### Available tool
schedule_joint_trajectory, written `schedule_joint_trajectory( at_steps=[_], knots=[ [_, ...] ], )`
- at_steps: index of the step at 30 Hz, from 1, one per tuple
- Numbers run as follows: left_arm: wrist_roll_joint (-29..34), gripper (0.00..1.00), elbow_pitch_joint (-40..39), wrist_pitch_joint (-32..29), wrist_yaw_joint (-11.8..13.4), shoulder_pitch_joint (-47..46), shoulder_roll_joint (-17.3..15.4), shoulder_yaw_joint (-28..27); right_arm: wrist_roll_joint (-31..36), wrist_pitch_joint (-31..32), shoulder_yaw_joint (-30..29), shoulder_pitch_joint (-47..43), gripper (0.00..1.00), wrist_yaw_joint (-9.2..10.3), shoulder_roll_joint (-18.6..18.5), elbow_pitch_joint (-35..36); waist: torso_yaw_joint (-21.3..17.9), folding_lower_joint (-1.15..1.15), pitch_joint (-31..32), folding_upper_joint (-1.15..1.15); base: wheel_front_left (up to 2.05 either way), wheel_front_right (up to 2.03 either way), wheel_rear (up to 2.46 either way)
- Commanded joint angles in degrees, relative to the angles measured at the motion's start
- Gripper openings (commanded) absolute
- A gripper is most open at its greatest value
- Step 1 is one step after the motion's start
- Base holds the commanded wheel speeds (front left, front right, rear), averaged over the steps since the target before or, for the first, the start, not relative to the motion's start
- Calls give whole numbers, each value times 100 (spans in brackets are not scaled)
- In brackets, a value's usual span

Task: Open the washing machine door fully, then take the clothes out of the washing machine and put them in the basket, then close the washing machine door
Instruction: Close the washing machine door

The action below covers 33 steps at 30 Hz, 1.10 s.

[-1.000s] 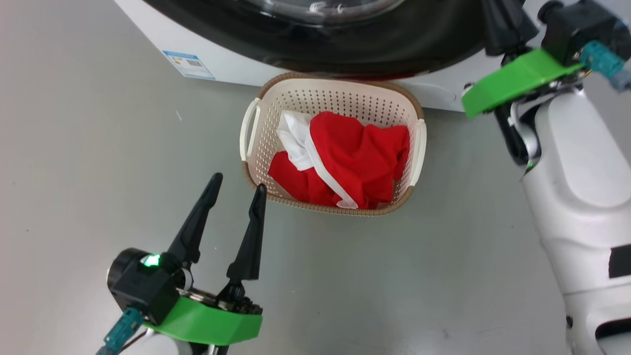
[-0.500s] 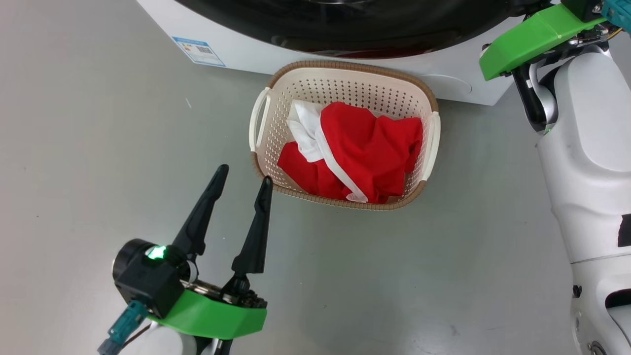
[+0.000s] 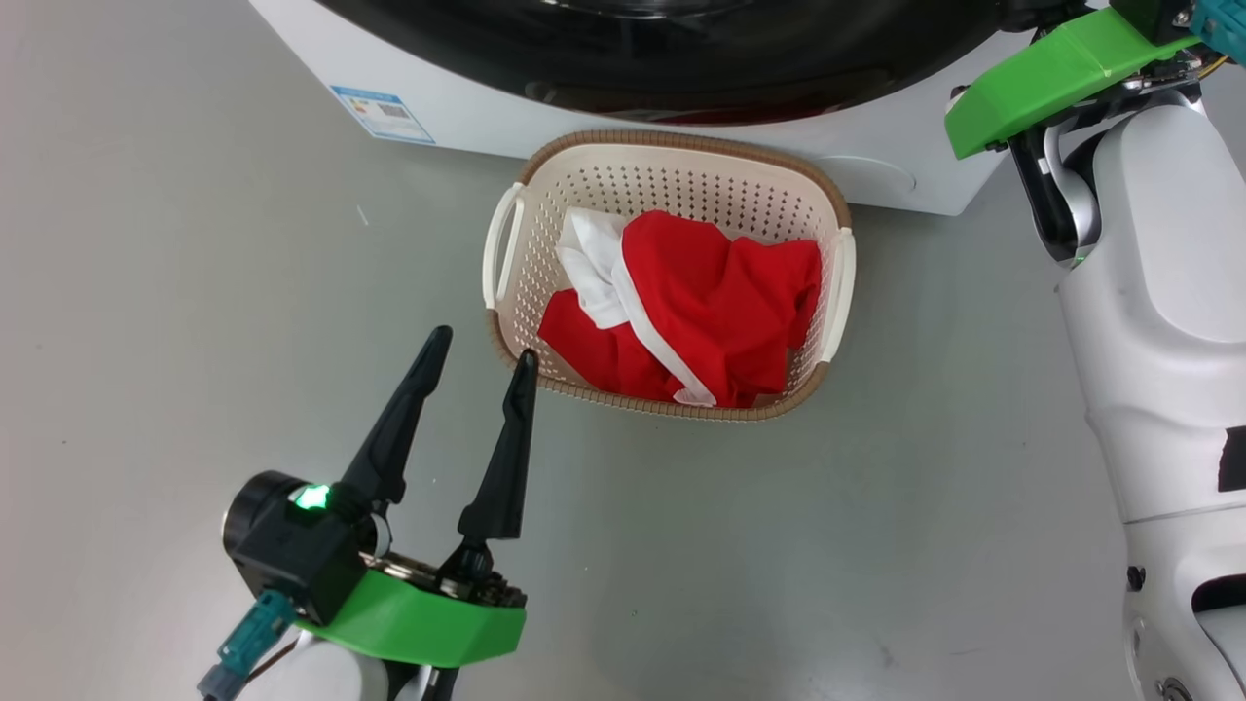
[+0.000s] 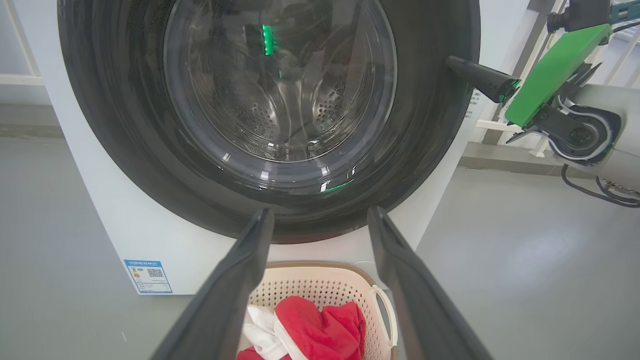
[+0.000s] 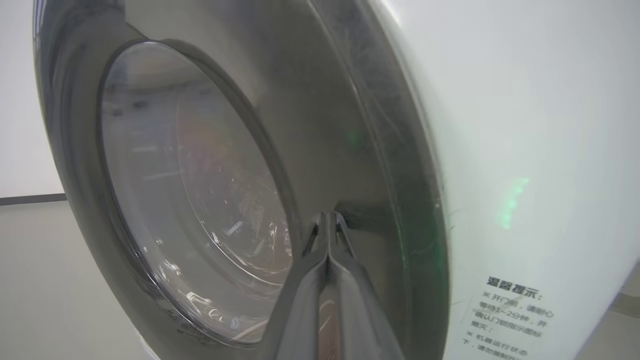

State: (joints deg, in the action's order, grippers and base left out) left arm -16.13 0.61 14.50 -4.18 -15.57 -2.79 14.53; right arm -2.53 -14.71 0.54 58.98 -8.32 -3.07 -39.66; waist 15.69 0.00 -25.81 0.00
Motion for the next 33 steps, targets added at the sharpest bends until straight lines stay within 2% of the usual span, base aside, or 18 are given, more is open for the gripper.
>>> schedule_joint_trajectory(
  at_steps=[1,4,5,6,7,8,9,15,24,28,33],
  knots=[
    [35,100,-94,50,-64,-54,-67,-217,-76,-29,-57,77,0,83,-9,222,-24,0,37,0,0,0,0],
    [13,100,-51,50,-57,-16,-61,-266,-199,-29,53,-106,0,83,0,280,-92,0,122,0,0,0,0],
    [-21,100,-47,50,-63,-4,-58,-281,-243,-29,106,-179,13,83,4,325,-120,0,149,0,0,0,0],
    [-72,100,-44,50,-75,5,-55,-290,-282,-29,158,-259,38,83,7,376,-149,0,175,0,0,0,0],
    [-125,100,-45,50,-86,14,-52,-301,-324,-29,222,-350,69,83,10,438,-183,0,209,0,0,0,0],
    [-170,100,-46,50,-97,22,-49,-308,-383,-29,284,-445,93,83,13,499,-214,0,243,0,0,0,0],
    [-199,100,-43,50,-103,30,-47,-316,-430,-29,340,-540,100,83,14,558,-246,0,281,0,0,0,0],
    [-328,100,-52,50,-80,94,-37,-443,-730,-29,771,-1077,100,83,18,983,-477,0,497,0,0,0,0],
    [-347,100,-165,50,68,234,-28,-720,-1073,-29,969,-1933,100,83,18,1681,-841,0,886,0,0,0,0],
    [-259,100,-150,50,141,357,-23,-855,-940,-29,1040,-2540,100,83,19,1933,-964,0,1165,0,0,0,0],
    [-201,100,-64,50,167,519,-20,-984,-828,-29,864,-3154,100,83,19,2181,-1054,0,1441,0,0,0,0]
  ],
)
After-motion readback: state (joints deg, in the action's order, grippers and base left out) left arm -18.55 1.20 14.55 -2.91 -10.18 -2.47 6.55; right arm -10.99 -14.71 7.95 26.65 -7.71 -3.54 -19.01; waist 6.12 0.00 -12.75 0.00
